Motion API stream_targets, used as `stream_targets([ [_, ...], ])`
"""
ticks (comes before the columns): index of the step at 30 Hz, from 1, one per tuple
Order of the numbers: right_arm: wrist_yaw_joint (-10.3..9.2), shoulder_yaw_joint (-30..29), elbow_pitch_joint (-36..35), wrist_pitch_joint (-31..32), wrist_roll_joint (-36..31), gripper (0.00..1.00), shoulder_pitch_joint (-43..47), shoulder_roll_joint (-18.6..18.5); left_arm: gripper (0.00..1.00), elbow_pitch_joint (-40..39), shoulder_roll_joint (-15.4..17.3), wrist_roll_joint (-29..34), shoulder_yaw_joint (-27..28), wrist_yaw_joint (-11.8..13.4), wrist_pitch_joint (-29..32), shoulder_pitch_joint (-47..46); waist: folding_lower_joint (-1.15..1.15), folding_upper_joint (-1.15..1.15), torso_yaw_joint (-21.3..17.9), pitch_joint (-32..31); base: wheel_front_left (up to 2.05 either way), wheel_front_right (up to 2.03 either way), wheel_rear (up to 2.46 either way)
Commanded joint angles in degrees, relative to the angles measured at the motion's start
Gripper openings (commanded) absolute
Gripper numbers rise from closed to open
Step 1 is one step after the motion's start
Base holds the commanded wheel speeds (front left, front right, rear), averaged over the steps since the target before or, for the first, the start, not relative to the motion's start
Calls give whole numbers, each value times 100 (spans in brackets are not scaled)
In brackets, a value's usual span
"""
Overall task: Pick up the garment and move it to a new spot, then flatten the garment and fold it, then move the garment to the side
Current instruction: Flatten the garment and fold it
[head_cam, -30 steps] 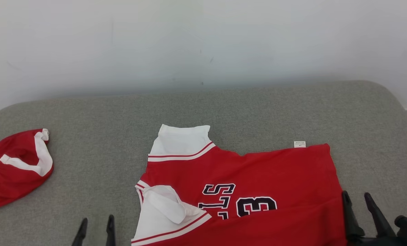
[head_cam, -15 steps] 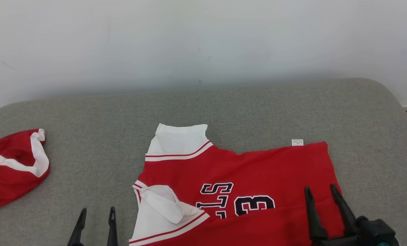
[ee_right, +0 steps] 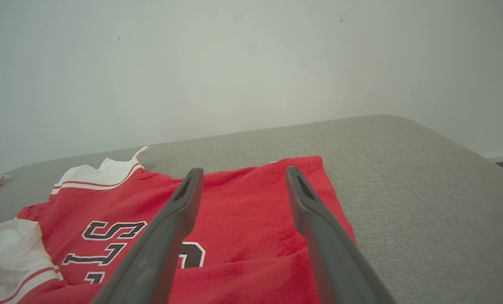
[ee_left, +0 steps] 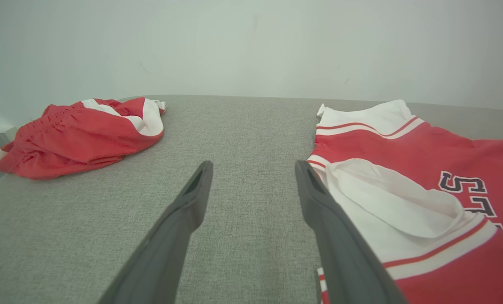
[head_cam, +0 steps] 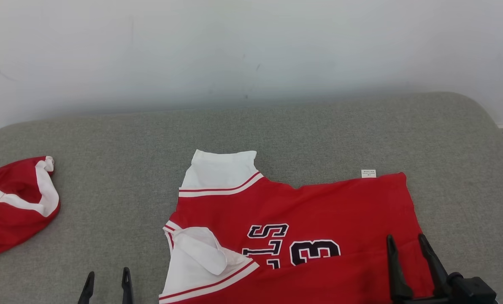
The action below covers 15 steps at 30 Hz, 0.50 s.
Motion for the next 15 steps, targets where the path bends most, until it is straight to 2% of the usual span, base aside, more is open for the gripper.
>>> stream_targets([
  [1, -15, -31, 2, -25, -34, 100, 60, 29, 100, 13, -10, -7, 25, -16, -18, 28, 0, 0, -1, 0, 0, 0, 0],
  [6, -15, -122, 83, -25, 36, 100, 60, 79, 100, 90, -9, -73, 43, -36, -18, -12, 0, 0, -25, 9, 0, 0, 0],
  [10, -15, -37, 193, -25, 9, 100, -178, 72, 100, 238, 20, -4, 167, -229, -18, -336, 0, 0, -151, 97, 0, 0, 0],
  [15, -15, 13, 580, -18, 54, 100, -720, -104, 100, 518, 322, -37, 269, -415, -18, -1049, 0, 0, -420, 342, 0, 0, 0],
])
